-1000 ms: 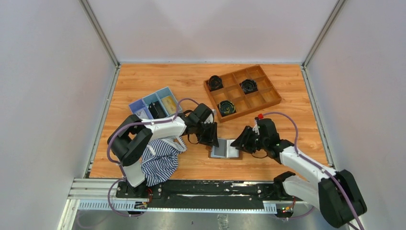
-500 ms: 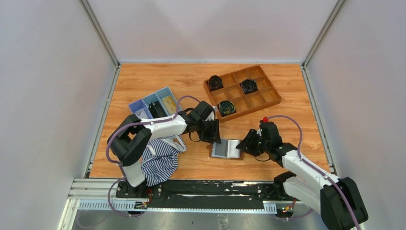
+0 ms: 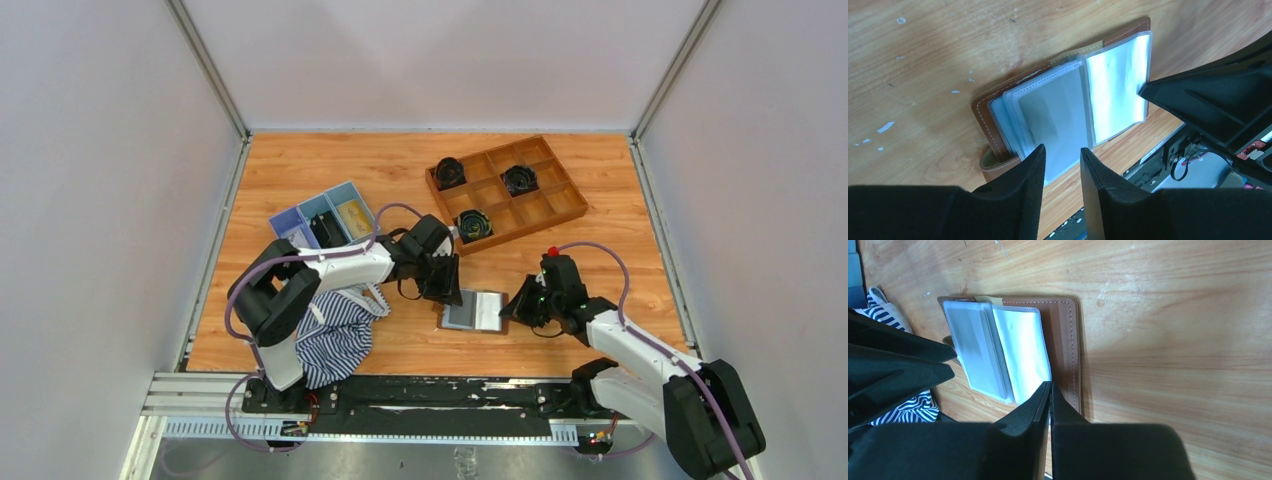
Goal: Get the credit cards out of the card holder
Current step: Remove the credit card from the card holder.
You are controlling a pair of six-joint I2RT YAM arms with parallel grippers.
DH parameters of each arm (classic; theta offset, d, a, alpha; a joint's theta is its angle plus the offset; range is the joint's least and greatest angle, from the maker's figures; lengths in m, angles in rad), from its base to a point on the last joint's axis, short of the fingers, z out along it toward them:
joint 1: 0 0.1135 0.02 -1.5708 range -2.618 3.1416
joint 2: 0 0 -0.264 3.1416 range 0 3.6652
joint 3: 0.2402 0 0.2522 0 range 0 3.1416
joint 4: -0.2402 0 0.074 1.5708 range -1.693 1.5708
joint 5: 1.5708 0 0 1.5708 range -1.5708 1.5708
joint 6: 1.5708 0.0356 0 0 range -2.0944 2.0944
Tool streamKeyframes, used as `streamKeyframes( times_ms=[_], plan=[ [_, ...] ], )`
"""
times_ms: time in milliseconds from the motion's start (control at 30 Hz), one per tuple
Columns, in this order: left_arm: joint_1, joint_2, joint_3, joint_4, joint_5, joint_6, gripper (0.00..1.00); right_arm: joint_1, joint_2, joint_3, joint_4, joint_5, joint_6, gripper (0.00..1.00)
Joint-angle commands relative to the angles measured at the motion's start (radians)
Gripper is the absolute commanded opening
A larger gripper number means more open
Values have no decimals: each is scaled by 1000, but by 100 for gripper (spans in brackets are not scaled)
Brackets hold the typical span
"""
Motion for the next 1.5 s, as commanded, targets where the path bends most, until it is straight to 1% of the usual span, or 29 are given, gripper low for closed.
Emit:
streamKeyframes(
  times_ms=[0, 133, 200, 267, 300, 367, 633, 867, 1067, 1267, 1467],
  plan=[
    [-15, 23, 13, 43, 41, -13, 34, -14, 0, -13, 0, -5, -10, 5],
    [-19, 35, 22, 38, 45, -15, 34, -14, 15, -16, 12, -15, -8, 5],
    [-21, 33, 28, 20, 26, -7, 41, -14, 22, -15, 16, -23, -8, 5],
    [-23, 26, 41, -26, -32, 3, 50, -14, 26, -14, 17, -27, -7, 5],
    [-25, 23, 47, -53, -65, 11, 53, -15, 26, -14, 17, -29, -7, 5],
    [-26, 21, 55, -82, -97, 22, 55, -14, 28, -14, 19, -30, -7, 5],
    [-26, 28, 43, -63, -93, 16, 54, -14, 41, -10, 22, -35, -9, 5],
    [-28, 37, 35, -23, -43, 9, 49, -15, 49, -7, 23, -39, -8, 6],
    [-28, 52, 35, 19, 14, -4, 48, -15, 52, -7, 27, -41, -6, 5],
    [-28, 26, 36, 60, 47, -21, 44, -15, 53, -11, 27, -44, -4, 6],
    [-32, 23, 54, 85, 97, -40, 44, -15, 58, -10, 28, -49, -3, 5]
  ],
)
